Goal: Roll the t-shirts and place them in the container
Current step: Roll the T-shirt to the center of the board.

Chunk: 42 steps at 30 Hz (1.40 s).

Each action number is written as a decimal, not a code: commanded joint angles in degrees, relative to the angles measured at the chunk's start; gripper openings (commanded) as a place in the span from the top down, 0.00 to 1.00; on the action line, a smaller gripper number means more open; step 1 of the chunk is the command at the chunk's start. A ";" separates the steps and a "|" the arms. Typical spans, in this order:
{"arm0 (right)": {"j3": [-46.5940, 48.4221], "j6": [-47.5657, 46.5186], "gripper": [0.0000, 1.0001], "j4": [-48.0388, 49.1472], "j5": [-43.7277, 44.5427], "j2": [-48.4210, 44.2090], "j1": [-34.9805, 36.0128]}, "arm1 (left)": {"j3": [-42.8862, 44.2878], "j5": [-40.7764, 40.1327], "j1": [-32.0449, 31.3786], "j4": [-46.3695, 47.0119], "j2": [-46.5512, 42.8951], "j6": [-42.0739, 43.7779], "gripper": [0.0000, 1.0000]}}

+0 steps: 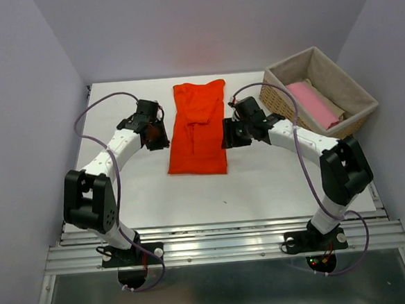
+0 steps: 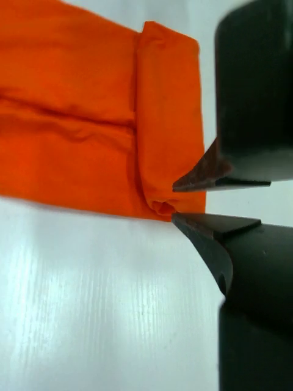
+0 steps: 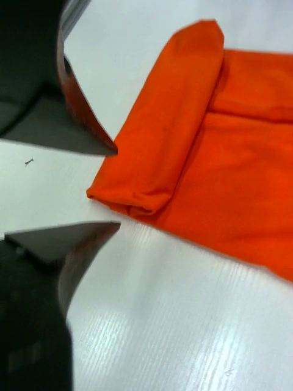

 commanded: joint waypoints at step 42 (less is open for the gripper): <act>-8.72 12.01 0.99 11.79 1.70 -2.05 2.18 | -10.01 -1.38 -4.12 9.68 -7.84 -9.56 1.00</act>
